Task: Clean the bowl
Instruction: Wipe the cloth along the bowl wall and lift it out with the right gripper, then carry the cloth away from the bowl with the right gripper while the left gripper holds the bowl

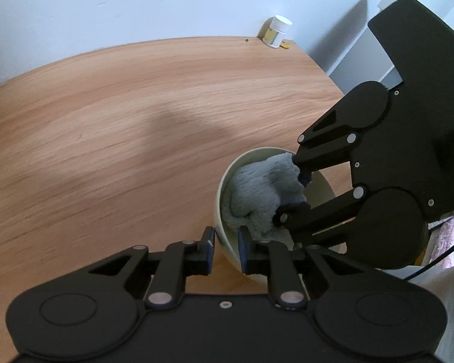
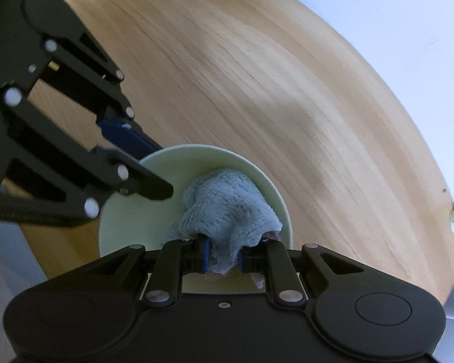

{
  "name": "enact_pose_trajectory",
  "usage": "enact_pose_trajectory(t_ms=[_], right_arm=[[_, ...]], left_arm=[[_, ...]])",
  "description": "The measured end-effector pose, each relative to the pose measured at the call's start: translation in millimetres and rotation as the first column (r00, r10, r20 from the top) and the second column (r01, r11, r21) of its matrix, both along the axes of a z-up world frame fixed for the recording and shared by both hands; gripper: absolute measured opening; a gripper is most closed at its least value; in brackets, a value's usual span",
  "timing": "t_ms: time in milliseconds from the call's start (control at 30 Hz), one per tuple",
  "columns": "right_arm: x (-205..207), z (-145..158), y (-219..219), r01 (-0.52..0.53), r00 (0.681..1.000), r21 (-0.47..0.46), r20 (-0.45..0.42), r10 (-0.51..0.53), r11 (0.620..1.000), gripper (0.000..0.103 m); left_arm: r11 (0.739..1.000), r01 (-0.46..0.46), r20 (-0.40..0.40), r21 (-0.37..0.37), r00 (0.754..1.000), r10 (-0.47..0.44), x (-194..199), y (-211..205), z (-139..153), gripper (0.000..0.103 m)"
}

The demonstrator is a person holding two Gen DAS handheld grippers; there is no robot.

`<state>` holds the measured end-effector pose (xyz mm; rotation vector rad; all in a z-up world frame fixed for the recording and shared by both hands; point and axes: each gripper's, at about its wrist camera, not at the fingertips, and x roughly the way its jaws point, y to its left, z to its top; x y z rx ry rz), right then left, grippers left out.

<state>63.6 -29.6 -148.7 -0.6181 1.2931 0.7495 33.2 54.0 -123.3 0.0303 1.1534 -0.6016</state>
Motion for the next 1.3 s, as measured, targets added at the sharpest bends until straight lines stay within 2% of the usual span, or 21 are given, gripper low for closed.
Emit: enact_pose_trajectory(t_ms=[167,300,333,400,467,533,567,667,733,800,933,1067,1133,1233,1300], right_arm=[[1,11,-21,0.051,0.999,0.078,-0.017,-0.049,0.996,0.018],[2,37,-49,0.155,0.988,0.222,-0.032,-0.152,0.963,0.019],[2,44,-58,0.182,0.983,0.262,-0.037,-0.179,0.948,0.019],[2,57,-81,0.232,0.972,0.348,-0.045,-0.231,0.908,0.019],[5,65,-102,0.263,0.962,0.418,-0.049,-0.268,0.869,0.019],[8,74,-130,0.308,0.946,0.468,-0.054,-0.321,0.828,0.019],[10,75,-145,0.342,0.933,0.475,-0.066,-0.355,0.811,0.019],[16,74,-184,0.435,0.89,0.484,-0.107,-0.442,0.759,0.019],[20,69,-209,0.502,0.856,0.493,-0.164,-0.491,0.71,0.019],[22,64,-225,0.524,0.844,0.505,-0.199,-0.498,0.686,0.019],[18,54,-241,0.513,0.852,0.508,-0.204,-0.482,0.692,0.019],[14,40,-254,0.544,0.83,0.517,-0.221,-0.511,0.66,0.019],[15,35,-256,0.555,0.825,0.526,-0.248,-0.508,0.644,0.019],[13,31,-256,0.544,0.834,0.529,-0.26,-0.487,0.651,0.019],[14,26,-261,0.555,0.828,0.534,-0.287,-0.481,0.638,0.019]], left_arm=[[0.999,-0.04,-0.032,0.012,0.999,0.04,2,-1,2,0.015],[0.996,-0.088,-0.034,0.025,0.995,0.089,2,0,7,0.015],[0.994,-0.108,-0.031,0.034,0.994,0.109,2,-1,10,0.016],[0.986,-0.153,-0.018,0.067,0.988,0.154,0,-2,15,0.029],[0.978,-0.183,0.004,0.095,0.983,0.184,-3,-4,23,0.029],[0.979,-0.181,0.025,0.093,0.983,0.18,-12,-11,35,0.035],[0.98,-0.173,0.032,0.095,0.985,0.17,-16,-16,40,0.044],[0.985,-0.126,0.046,0.118,0.992,0.121,-25,-38,52,0.044],[0.985,-0.075,0.057,0.158,0.996,0.067,-31,-59,54,0.044],[0.981,-0.034,0.056,0.189,0.998,0.024,-35,-75,53,0.044],[0.971,0.011,0.032,0.238,0.999,-0.019,-43,-107,39,0.043],[0.952,0.027,0.022,0.304,0.999,-0.036,-49,-125,20,0.043],[0.937,0.026,0.034,0.35,0.999,-0.041,-49,-133,11,0.043],[0.907,0.015,0.071,0.42,0.996,-0.049,-49,-144,2,0.043],[0.889,0.013,0.098,0.457,0.993,-0.064,-49,-152,-4,0.037]])
